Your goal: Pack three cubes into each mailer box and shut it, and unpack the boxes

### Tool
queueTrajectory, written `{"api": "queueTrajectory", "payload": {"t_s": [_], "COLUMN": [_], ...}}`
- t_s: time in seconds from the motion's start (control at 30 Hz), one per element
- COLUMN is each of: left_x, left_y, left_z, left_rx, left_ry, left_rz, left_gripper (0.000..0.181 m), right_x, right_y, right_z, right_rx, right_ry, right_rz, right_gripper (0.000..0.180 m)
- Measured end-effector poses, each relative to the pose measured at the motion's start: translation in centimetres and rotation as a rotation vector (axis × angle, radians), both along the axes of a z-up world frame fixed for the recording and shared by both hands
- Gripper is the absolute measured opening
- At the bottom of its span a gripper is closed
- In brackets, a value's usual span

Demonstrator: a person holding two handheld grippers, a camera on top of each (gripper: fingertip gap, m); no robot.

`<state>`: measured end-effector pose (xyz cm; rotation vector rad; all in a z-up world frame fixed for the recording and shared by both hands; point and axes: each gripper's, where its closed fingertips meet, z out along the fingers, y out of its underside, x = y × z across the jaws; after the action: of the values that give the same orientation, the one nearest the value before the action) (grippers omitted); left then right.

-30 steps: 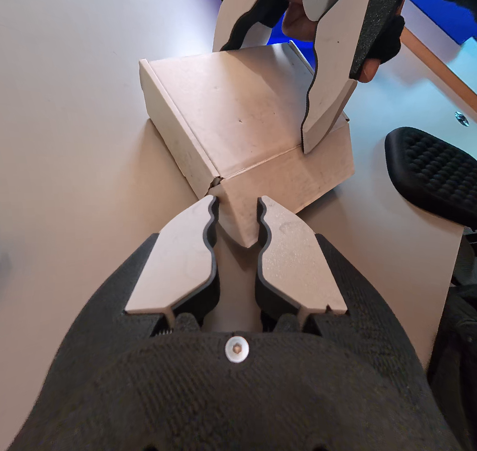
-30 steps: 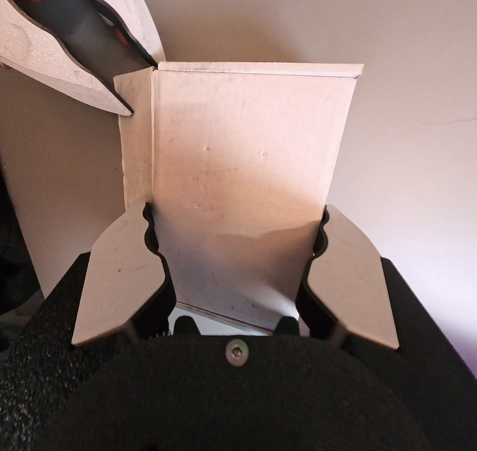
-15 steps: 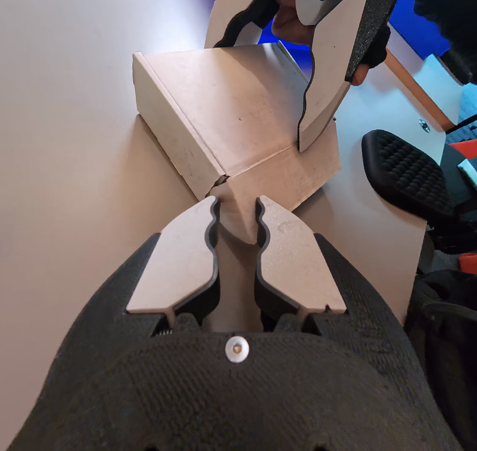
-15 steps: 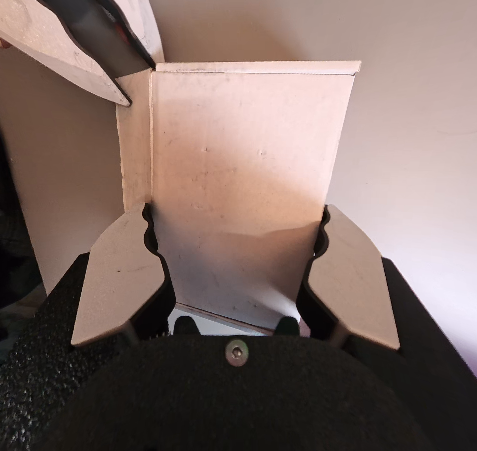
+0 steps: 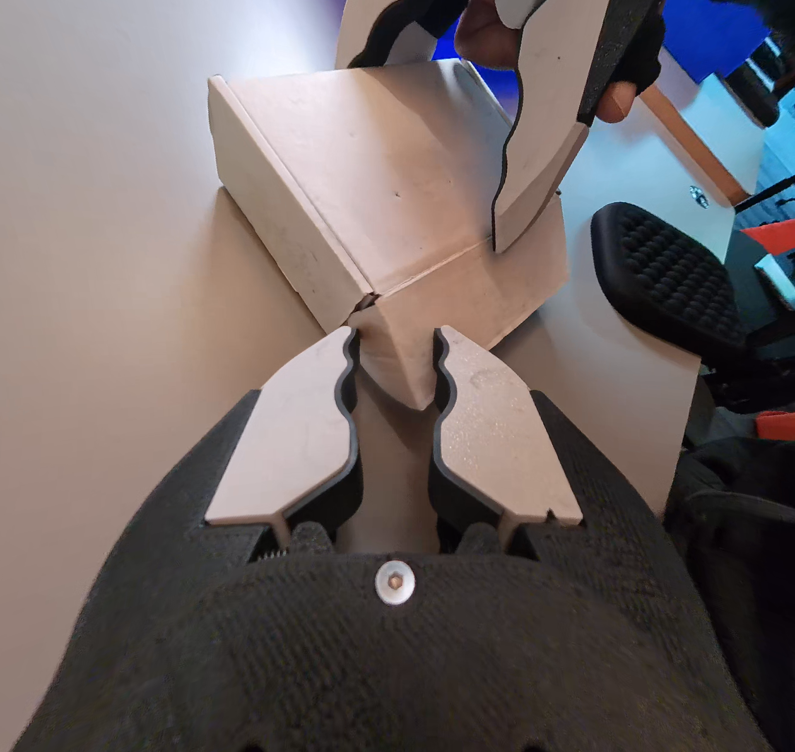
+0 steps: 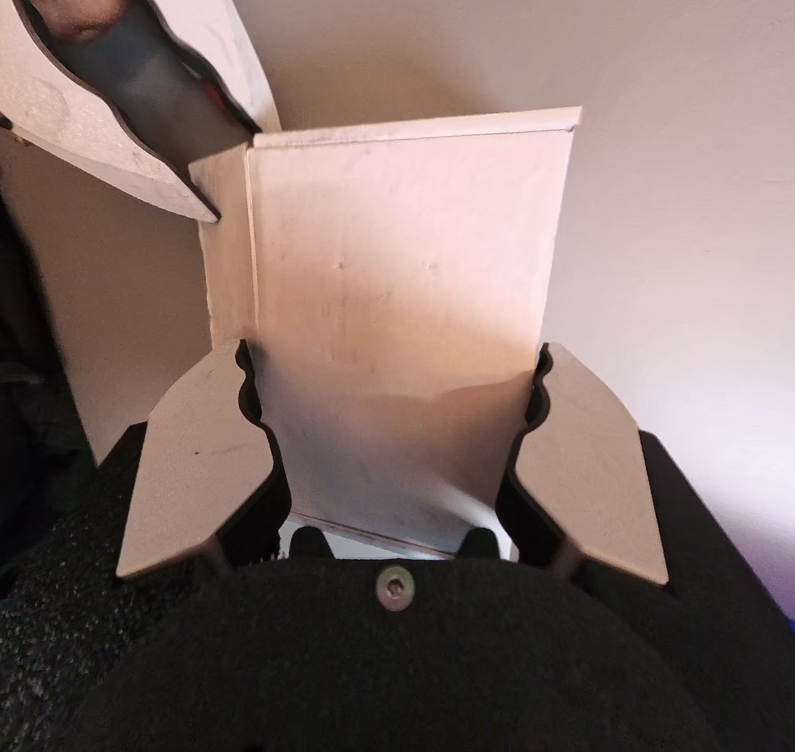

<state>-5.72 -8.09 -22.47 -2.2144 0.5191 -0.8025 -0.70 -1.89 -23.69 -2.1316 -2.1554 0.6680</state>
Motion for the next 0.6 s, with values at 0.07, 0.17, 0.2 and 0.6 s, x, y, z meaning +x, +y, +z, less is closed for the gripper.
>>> {"api": "queueTrajectory", "payload": {"t_s": [0.07,0.17,0.2,0.6], "left_x": [0.0,0.0,-0.1,-0.2], "left_y": [-0.1,0.0,0.0,-0.3], "left_z": [0.0,0.0,0.1,0.6], "left_rx": [-0.008,-0.006,-0.008,-0.085], "left_ry": [-0.011,-0.013,-0.011,-0.041], "left_rz": [0.002,0.007,0.007,0.039], "left_gripper": [0.031,0.030,0.030,0.020], "right_x": [0.0,0.1,0.1,0.4], "right_y": [-0.2,-0.3,-0.2,0.8], "right_z": [0.3,0.5,0.5,0.2], "right_rx": [-0.041,-0.093,-0.103,-0.161], "right_ry": [0.011,0.027,0.034,0.009], "right_rz": [0.000,-0.010,-0.015,-0.113], "right_gripper": [0.121,0.121,0.119,0.094]}}
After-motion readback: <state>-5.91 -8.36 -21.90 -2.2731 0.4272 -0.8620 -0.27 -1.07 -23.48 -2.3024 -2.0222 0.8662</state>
